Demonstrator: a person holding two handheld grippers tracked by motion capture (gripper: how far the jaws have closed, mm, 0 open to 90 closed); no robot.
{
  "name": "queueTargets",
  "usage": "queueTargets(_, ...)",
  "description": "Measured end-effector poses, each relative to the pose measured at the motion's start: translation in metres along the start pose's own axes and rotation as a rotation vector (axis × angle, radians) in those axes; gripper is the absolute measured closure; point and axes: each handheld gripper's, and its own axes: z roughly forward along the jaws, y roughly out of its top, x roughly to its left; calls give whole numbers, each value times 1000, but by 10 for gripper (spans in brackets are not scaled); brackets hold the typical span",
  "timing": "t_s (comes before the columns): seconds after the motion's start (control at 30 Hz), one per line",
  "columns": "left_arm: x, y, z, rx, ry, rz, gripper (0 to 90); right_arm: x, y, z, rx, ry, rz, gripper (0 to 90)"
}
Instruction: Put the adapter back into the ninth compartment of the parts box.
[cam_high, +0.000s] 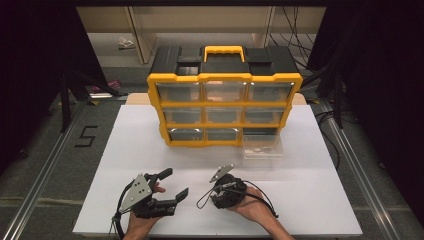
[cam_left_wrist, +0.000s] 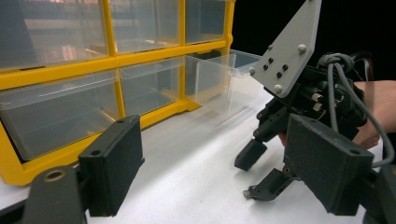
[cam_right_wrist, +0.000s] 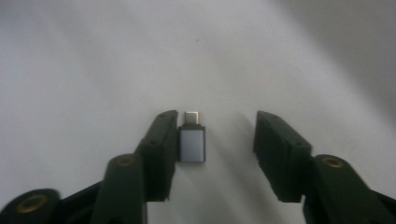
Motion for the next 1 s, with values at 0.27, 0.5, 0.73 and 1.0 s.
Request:
queueTargets(0.27, 0, 0, 0, -1, 1, 1, 193, 1, 1, -3, 44, 28, -8, 693)
queueTargets(0.5, 0, 0, 0, -6, 8, 8, 197, 1, 2, -4, 51, 29, -33, 760)
queueTargets(0.73, 0, 0, 0, -8, 6, 8, 198, 2, 4, -10, 16, 12, -50, 763)
queueTargets(1.0, -1, 0, -1, -10, 1, 9, 197, 0, 6, -25, -71, -12, -55, 763)
